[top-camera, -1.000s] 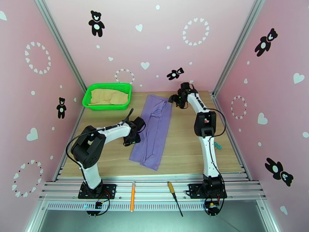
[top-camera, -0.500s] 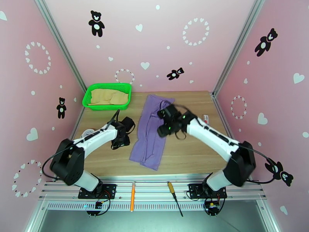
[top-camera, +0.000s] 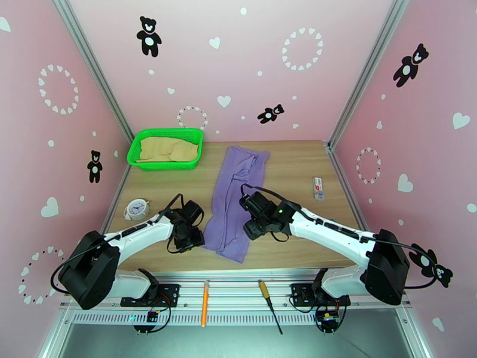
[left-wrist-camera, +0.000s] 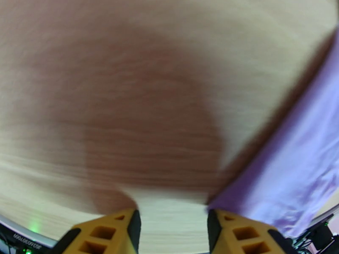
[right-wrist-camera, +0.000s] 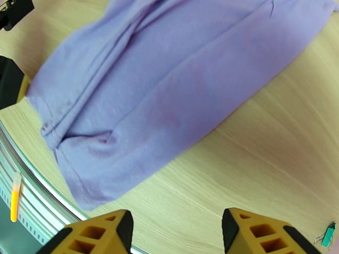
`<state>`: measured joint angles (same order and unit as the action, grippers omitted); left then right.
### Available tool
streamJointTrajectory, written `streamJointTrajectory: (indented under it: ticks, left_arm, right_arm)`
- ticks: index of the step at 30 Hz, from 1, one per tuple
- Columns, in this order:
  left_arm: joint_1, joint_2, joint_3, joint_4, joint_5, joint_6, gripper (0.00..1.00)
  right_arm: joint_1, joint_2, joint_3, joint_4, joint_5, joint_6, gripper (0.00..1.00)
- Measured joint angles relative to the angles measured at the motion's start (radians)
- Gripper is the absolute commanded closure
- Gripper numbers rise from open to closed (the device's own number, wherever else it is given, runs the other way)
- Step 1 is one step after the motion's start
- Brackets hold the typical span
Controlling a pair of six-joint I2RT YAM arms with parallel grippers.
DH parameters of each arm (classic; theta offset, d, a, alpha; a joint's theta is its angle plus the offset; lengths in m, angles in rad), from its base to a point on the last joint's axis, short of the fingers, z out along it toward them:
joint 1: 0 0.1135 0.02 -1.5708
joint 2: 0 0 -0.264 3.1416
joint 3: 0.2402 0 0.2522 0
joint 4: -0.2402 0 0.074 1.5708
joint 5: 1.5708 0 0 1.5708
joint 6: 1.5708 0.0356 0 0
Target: Fold and stack the mixed laundry pile
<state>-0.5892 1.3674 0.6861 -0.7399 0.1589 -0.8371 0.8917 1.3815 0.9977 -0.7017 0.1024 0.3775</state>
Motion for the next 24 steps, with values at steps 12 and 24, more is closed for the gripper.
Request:
streamJointTrajectory:
  ticks: [12,24]
  left_arm:
    - [-0.006,-0.008,0.044,0.005,-0.002,-0.014,0.51]
    - [-0.056,0.099,0.043,0.05,0.009,-0.034,0.63]
  right_arm:
    - [0.005,0.0,-0.053,0.055,-0.016,0.04,0.4]
    - [0.012,0.0,-0.062,0.061,-0.022,0.061,0.4]
